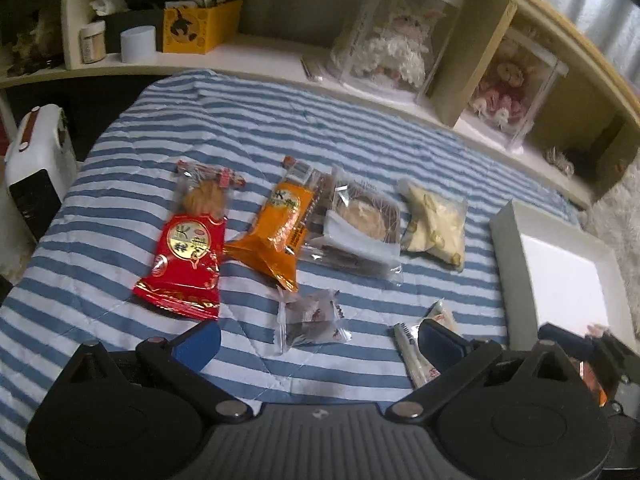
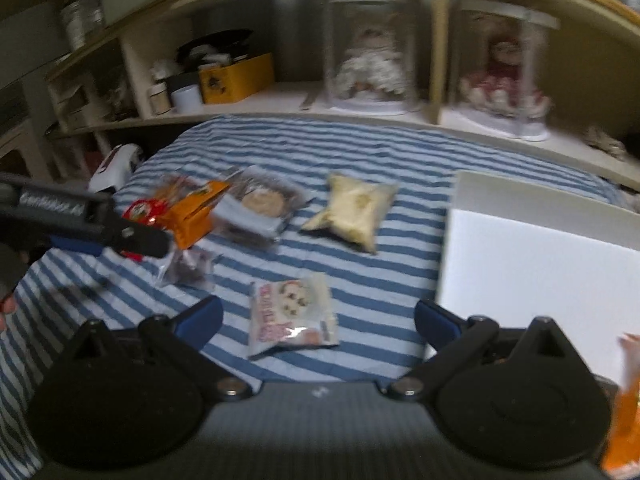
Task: Organize snacks
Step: 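Move both open tools away from the tray toward the snacks on the bedspread, then grasp the pink-printed packet with the right tool while the left tool grasps a small clear-wrapped candy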
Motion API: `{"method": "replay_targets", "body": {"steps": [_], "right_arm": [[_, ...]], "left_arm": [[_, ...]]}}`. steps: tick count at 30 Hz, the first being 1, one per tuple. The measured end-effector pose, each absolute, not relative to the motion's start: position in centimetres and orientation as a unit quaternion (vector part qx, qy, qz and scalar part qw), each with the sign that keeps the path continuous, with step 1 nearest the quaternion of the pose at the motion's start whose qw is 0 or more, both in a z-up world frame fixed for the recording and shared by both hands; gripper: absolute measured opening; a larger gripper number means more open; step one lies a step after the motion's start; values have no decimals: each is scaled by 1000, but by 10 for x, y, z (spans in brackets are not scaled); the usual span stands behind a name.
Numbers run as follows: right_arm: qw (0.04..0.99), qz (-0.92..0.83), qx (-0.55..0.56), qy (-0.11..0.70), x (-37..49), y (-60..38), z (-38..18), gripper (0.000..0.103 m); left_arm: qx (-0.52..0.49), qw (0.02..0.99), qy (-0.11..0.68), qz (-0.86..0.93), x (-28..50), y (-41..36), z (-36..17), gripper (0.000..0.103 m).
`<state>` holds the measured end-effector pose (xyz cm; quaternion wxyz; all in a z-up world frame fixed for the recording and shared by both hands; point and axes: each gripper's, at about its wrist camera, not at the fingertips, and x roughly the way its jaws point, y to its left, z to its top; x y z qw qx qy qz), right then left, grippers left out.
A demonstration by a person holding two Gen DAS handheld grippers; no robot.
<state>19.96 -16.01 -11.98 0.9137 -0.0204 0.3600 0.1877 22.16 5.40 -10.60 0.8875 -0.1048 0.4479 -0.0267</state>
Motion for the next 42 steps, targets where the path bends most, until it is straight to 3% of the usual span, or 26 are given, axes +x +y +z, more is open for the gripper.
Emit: {"method": "replay_targets", "body": {"steps": [2, 5, 7, 12, 18, 22, 23, 25, 33, 42], "right_arm": [[912, 199, -22, 357, 206, -156, -126, 102], [906, 215, -22, 364, 217, -152, -132, 93], [903, 222, -23, 366, 224, -149, -136, 86], [892, 246, -15, 378, 237, -146, -149, 84], [892, 243, -28, 381, 243, -138, -160, 84], [889, 245, -34, 385, 247, -131, -164, 84], [888, 244, -42, 388, 247, -129, -166, 82], [884, 237, -62, 397, 246, -123, -171, 70], [881, 235, -54, 407, 235, -123, -166, 60], [884, 221, -45, 409, 223, -130, -155, 59]], "left_arm": [[-113, 887, 447, -24, 226, 54, -112, 103], [-151, 882, 445, -25, 232, 59, -120, 101], [-172, 877, 448, -23, 236, 61, -125, 94], [-161, 872, 463, -11, 244, 56, -137, 76], [-162, 875, 457, -4, 247, 55, -142, 74], [-172, 877, 448, 4, 248, 58, -143, 66], [-176, 878, 446, 6, 248, 59, -143, 65], [-179, 877, 445, 9, 248, 60, -145, 61], [-151, 882, 447, 13, 250, 54, -148, 60], [-143, 886, 441, 24, 245, 57, -145, 36]]}}
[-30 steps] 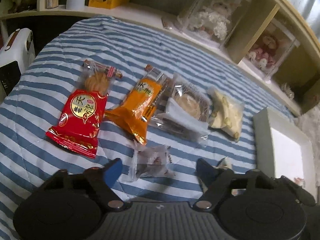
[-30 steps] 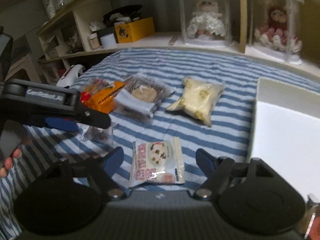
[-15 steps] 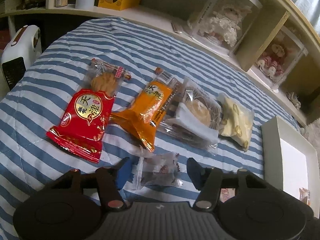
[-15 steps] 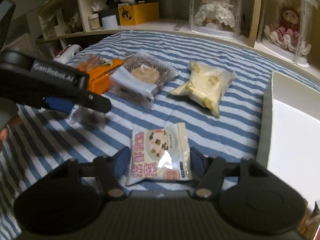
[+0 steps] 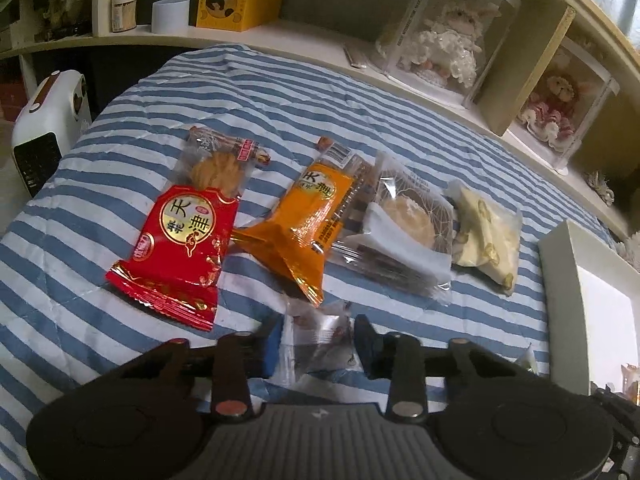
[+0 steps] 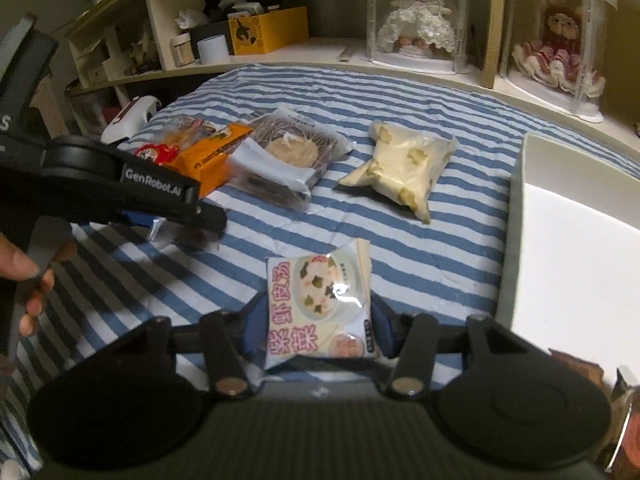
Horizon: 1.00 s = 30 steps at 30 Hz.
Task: Organize snacks
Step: 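Grasp the pink-printed packet with the right tool while the left tool grasps a small clear-wrapped candy, then carry the pink packet with the right tool while the left tool carries the candy over the tray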
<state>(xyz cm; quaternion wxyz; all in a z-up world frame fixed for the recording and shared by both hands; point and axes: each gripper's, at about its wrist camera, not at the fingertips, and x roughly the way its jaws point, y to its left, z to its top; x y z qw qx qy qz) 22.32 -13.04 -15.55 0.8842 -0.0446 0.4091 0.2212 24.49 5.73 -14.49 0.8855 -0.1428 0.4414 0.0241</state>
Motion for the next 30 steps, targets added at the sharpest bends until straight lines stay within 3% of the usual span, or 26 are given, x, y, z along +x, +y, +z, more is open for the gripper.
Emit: {"method": "replay_targets", "body": {"steps": [10, 30], "right_arm": [[893, 219, -13, 393, 209, -148, -132, 59], [934, 178, 36, 308, 173, -226, -30, 59]], "left_arm": [[-160, 896, 413, -20, 218, 44, -105, 35], [-145, 928, 321, -121, 164, -8, -23, 35]]}}
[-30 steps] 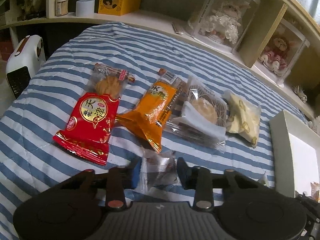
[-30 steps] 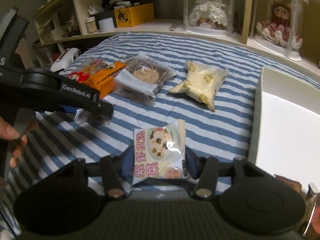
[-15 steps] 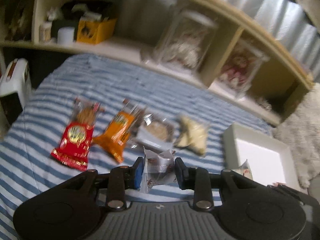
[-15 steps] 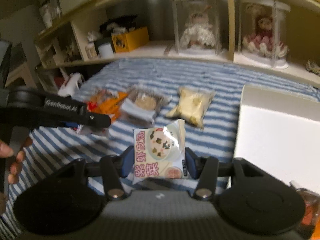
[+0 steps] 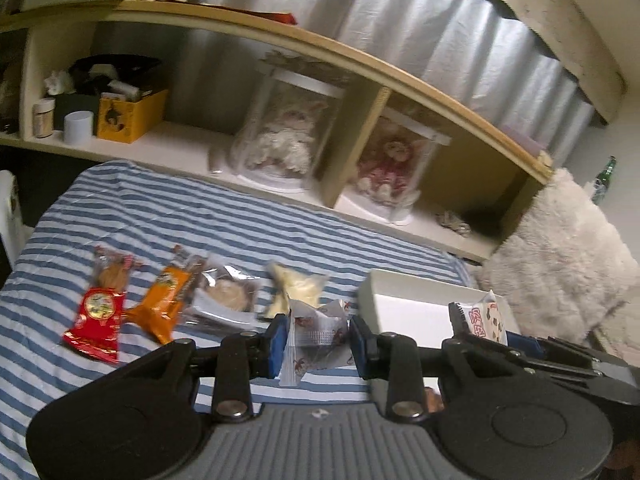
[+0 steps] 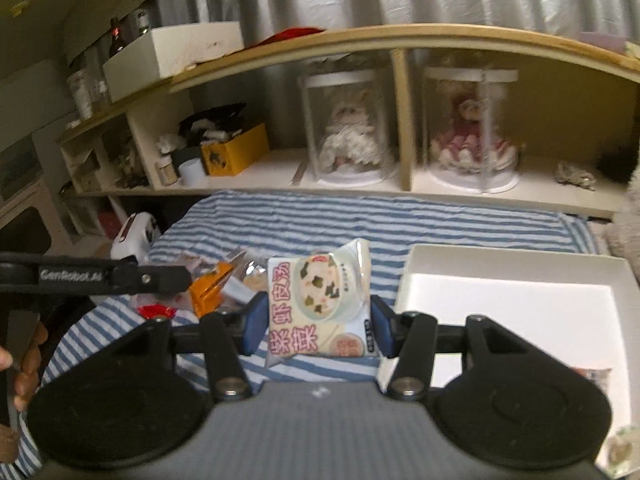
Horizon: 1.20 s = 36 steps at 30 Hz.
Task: Organize snacks
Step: 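Carry the pink packet with the right tool while the left tool carries the candy over the tray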
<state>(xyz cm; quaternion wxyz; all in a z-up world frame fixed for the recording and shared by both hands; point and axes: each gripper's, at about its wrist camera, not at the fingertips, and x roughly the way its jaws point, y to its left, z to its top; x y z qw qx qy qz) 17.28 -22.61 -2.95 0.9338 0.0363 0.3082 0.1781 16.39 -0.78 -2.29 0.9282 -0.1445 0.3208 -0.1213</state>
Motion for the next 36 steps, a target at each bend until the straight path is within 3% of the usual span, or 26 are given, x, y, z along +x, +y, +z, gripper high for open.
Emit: {"method": "replay_targets", "body": {"steps": [18, 36], "right_arm": [[942, 90, 67, 317, 167, -318, -32, 59], [916, 36, 131, 376, 220, -370, -87, 59]], "left_arm": [[-102, 903, 361, -209, 173, -100, -42, 35], [-9, 862, 438, -255, 192, -161, -107, 35]]}}
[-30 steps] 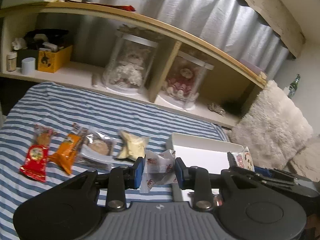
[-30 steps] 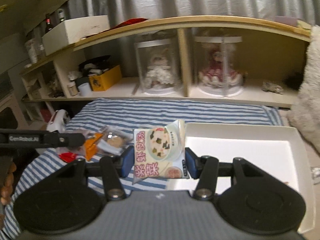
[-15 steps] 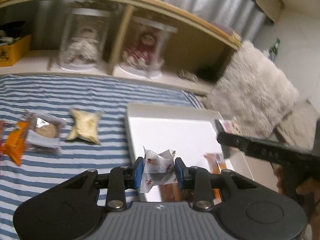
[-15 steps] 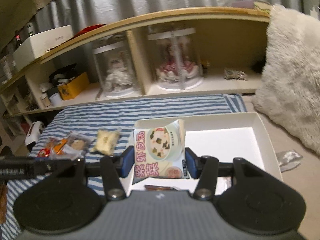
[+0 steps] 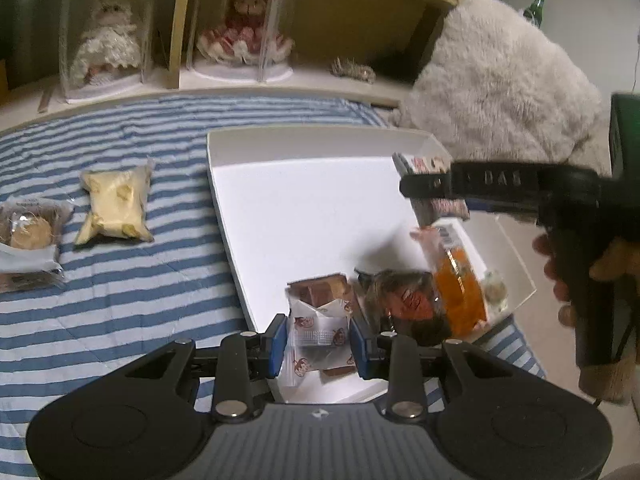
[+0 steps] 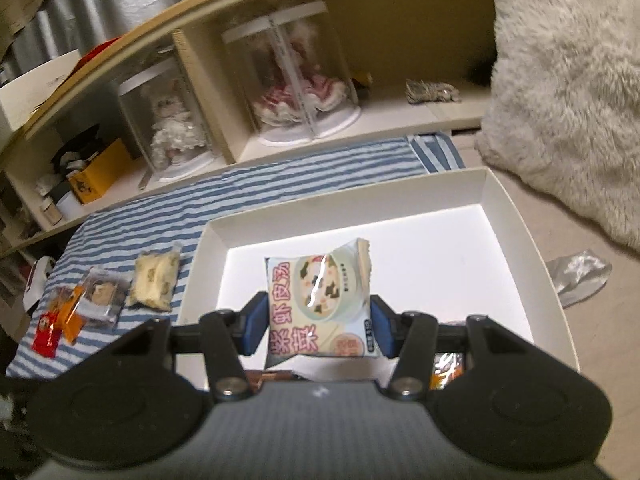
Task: Organize snacks
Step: 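Carry the pink packet with the right tool while the left tool carries the candy over the tray, then open the left tool to drop the candy in the tray while the right tool releases the pink packet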
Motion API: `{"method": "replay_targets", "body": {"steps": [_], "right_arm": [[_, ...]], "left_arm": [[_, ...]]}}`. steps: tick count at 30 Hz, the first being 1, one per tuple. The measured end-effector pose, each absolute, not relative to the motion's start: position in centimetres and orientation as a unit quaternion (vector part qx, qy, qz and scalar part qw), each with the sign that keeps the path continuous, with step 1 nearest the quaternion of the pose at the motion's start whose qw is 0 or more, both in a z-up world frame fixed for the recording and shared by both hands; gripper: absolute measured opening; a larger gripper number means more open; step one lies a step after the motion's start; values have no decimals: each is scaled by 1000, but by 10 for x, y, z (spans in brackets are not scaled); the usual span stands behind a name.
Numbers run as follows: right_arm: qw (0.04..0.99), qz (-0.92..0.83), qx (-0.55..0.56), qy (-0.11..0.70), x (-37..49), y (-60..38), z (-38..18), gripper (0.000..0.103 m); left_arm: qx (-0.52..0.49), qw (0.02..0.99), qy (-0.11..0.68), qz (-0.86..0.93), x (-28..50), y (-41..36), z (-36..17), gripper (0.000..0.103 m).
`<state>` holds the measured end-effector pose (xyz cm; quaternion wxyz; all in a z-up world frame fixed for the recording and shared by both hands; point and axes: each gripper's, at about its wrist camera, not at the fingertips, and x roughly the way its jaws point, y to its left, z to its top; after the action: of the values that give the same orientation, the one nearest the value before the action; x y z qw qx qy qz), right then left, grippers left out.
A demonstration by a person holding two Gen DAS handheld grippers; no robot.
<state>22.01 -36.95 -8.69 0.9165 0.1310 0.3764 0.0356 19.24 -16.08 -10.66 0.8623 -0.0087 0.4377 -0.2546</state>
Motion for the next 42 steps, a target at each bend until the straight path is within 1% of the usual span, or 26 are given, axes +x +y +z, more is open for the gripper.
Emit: {"method": "replay_targets", "body": {"steps": [15, 17, 18, 19, 22, 30, 33, 42], "right_arm": [[903, 13, 159, 399, 255, -378, -118, 60], [904, 15, 166, 395, 255, -379, -119, 61], [905, 15, 171, 390, 255, -380, -120, 64], [906, 10, 175, 385, 253, -381, -119, 69], [907, 5, 173, 385, 251, -383, -118, 71], [904, 12, 149, 400, 242, -378, -113, 72], [903, 15, 141, 407, 238, -377, -110, 72], [903, 17, 126, 410, 223, -377, -103, 76]], "left_arm": [[21, 860, 439, -260, 201, -165, -117, 37], [21, 858, 444, -256, 202, -164, -117, 37], [19, 858, 447, -252, 202, -163, -116, 37], [17, 858, 448, -250, 203, -161, -115, 38], [12, 860, 450, -241, 204, -156, -112, 46], [-1, 856, 463, -230, 203, -150, -109, 47], [-1, 855, 465, -229, 201, -150, -108, 53], [2, 854, 465, -233, 194, -151, -103, 54]]}}
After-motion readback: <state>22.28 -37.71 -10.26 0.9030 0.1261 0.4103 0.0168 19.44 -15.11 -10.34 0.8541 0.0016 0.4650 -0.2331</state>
